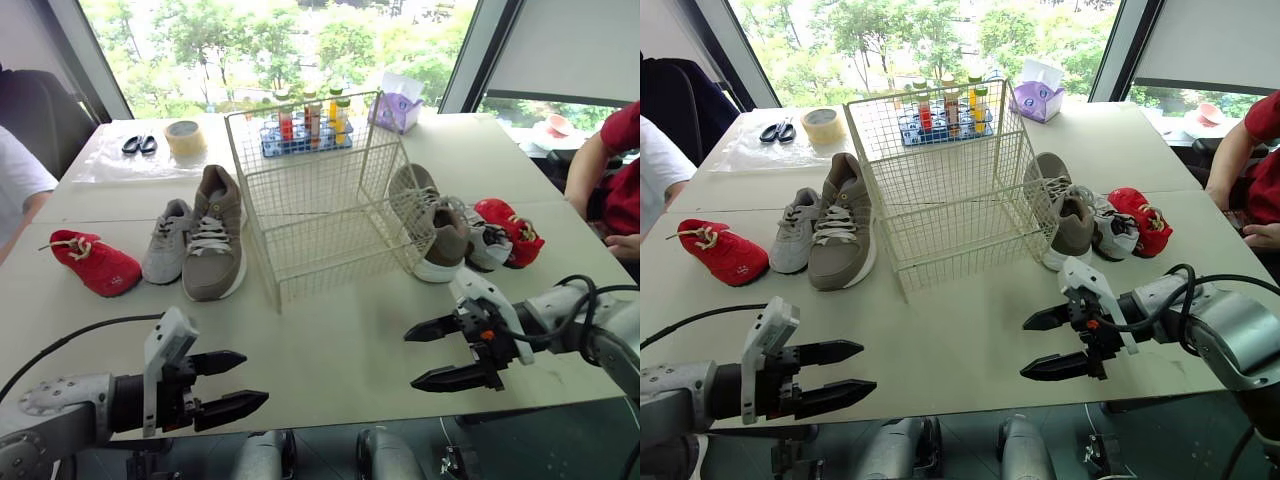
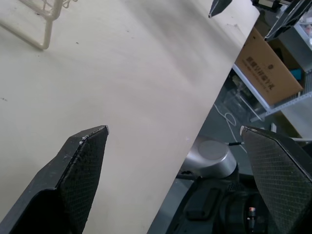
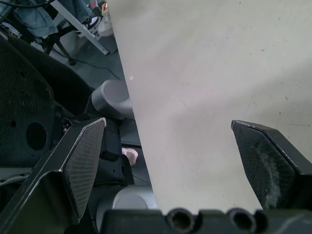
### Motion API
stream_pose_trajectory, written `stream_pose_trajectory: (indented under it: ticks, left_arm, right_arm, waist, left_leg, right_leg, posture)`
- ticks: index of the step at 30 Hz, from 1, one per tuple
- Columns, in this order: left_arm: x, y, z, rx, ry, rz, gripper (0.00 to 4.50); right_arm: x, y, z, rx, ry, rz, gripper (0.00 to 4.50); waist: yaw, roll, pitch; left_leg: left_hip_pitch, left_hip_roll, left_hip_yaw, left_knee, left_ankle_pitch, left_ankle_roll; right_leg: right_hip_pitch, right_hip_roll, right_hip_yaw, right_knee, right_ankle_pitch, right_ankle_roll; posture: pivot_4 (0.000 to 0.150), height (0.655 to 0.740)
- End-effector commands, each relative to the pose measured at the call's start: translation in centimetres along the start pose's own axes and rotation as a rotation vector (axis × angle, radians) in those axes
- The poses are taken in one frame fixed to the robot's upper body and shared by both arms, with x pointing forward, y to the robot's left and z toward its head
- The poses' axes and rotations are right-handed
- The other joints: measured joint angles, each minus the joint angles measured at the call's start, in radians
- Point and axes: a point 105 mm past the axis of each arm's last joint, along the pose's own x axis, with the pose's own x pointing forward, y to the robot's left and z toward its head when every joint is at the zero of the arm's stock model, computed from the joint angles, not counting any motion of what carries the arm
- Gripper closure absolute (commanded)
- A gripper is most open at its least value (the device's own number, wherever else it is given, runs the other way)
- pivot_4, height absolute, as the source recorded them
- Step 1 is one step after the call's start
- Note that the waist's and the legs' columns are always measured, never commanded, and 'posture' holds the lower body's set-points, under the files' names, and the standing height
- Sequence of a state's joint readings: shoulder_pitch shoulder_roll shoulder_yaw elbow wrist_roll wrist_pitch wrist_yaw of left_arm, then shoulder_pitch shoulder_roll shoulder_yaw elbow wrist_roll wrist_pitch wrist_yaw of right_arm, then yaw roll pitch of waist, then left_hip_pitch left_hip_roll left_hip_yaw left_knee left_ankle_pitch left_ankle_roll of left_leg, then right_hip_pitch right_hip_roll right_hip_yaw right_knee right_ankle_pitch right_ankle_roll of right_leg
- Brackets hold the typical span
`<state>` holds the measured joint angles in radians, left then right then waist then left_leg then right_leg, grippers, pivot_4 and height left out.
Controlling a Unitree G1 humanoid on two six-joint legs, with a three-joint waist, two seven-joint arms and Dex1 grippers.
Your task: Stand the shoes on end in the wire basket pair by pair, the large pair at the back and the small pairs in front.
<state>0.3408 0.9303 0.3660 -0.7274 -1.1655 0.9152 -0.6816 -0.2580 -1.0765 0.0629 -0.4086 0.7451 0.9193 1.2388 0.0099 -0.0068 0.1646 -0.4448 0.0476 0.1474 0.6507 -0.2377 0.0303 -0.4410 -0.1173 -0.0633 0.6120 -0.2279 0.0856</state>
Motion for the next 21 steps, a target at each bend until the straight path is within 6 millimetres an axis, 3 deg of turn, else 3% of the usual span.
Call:
stream_pose_trajectory:
  ticks: [1,16,19,21]
  left_arm:
    - [0.1,-0.1,0.1,0.010,-0.009,-0.002,0.03]
    - [0.3,0.5,0.1,0.037,-0.013,0.014,0.03]
    - [-0.1,1.3,0.0,0.042,-0.019,0.046,0.03]
    - [-0.6,1.5,0.4,0.049,-0.033,0.052,0.03]
  right_arm:
    - [0.0,0.1,0.5,-0.037,-0.015,-0.009,0.00]
    - [-0.3,-0.4,0.9,-0.066,-0.012,-0.038,0.00]
    - [-1.6,-0.9,1.4,-0.103,0.034,-0.101,0.00]
    - [-3.1,-0.6,3.0,-0.147,0.044,-0.121,0.00]
  waist:
    - [0.000,0.000,0.000]
    - [0.000,0.000,0.000]
    - [0.000,0.000,0.000]
    - [-0.001,0.001,0.000]
  left_leg:
    - [0.000,0.000,0.000,0.000,0.000,0.000]
    - [0.000,0.000,0.000,0.000,0.000,0.000]
    - [0.000,0.000,0.000,0.000,0.000,0.000]
    - [0.000,0.000,0.000,0.000,0.000,0.000]
  right_leg:
    - [0.000,0.000,0.000,0.000,0.000,0.000]
    - [0.000,0.000,0.000,0.000,0.000,0.000]
    - [0.000,0.000,0.000,0.000,0.000,0.000]
    - [0.000,0.000,0.000,0.000,0.000,0.000]
  posture:
    - [0.150,0.7351]
    - [0.150,0.7351]
    - [0.150,0.7351]
    - [0.150,0.7351]
